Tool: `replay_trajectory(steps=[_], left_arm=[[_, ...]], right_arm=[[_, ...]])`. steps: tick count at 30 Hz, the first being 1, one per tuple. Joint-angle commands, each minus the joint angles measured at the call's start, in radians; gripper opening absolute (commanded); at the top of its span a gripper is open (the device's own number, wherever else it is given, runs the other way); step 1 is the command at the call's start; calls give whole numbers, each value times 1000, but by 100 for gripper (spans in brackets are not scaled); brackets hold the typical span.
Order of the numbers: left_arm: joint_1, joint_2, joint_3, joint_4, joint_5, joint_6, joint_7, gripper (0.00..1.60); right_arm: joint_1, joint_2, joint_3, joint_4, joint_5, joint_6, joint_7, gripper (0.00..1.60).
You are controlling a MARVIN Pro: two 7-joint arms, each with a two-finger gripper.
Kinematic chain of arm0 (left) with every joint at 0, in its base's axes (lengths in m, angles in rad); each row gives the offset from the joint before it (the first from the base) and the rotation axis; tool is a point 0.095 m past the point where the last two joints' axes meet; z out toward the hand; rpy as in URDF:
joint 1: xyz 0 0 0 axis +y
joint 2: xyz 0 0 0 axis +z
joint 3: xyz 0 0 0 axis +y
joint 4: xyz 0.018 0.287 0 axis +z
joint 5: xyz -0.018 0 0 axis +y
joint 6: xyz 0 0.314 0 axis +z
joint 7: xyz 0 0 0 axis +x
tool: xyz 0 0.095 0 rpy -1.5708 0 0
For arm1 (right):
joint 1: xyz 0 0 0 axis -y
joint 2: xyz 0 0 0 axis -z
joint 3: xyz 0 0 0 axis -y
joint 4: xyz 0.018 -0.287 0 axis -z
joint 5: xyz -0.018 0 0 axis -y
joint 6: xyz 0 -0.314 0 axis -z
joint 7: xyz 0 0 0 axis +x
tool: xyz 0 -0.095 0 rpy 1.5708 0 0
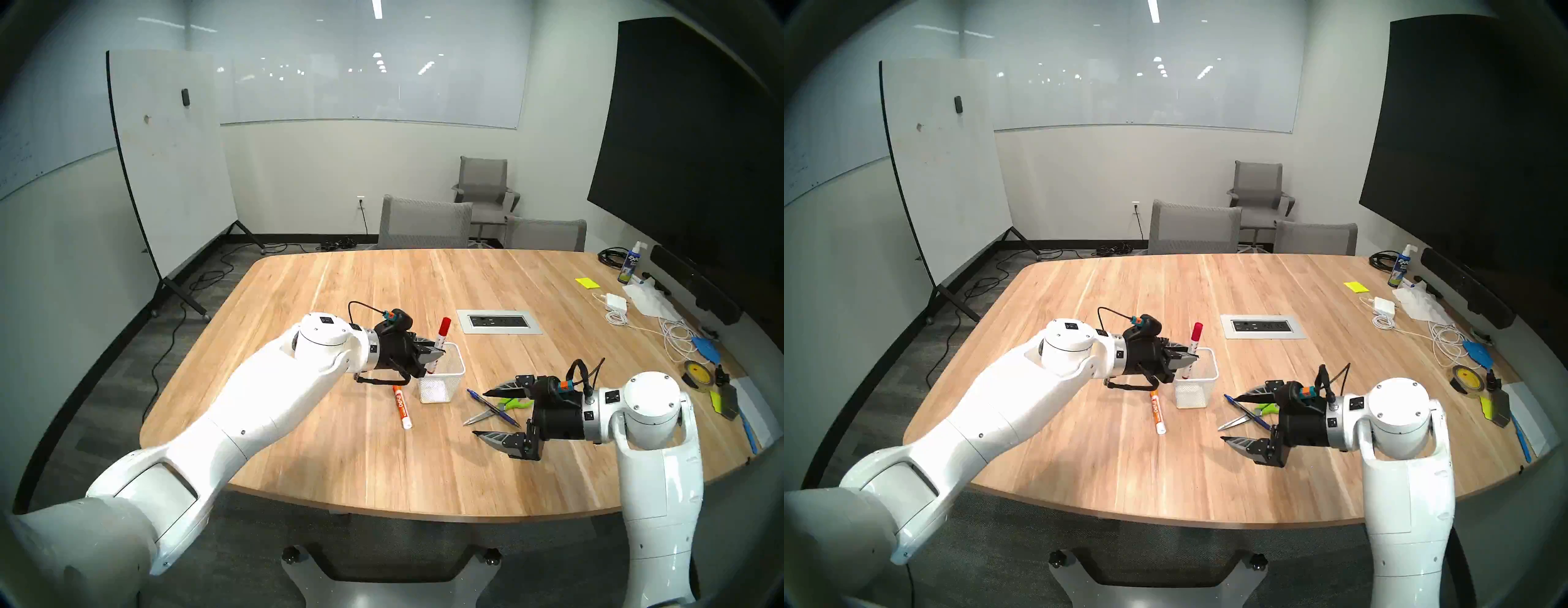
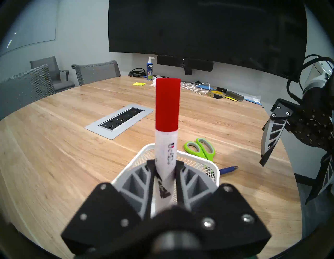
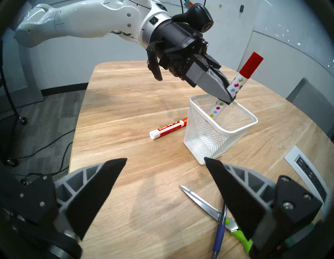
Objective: Place the pen, the marker, and the scissors into the pen holder
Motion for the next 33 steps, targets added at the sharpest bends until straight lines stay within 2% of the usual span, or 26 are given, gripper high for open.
replay_trajectory(steps=[1, 5, 11, 13, 19, 29, 33], left_arm=[[-14, -6, -9, -31, -3, 5, 7, 66], [-13, -4, -10, -34, -3, 7, 7, 68], [-12, -2, -10, -37, -5, 7, 7, 80], [-11, -2, -10, -38, -6, 7, 7, 90], [-10, -2, -11, -40, -7, 7, 8, 99], [-8, -2, -14, -46, -9, 3, 9, 97], [-5, 3, -14, -83, -11, 14, 7, 96]], right_arm=[[9, 2, 2, -14, 3, 0, 2, 160], [9, 2, 2, -14, 3, 0, 2, 160], [10, 1, 2, -14, 2, 0, 3, 160], [10, 1, 3, -14, 2, 0, 3, 160], [10, 1, 3, -14, 1, -1, 4, 160], [10, -1, 4, -14, 0, -1, 4, 160], [11, -1, 4, -13, 0, -1, 4, 160]])
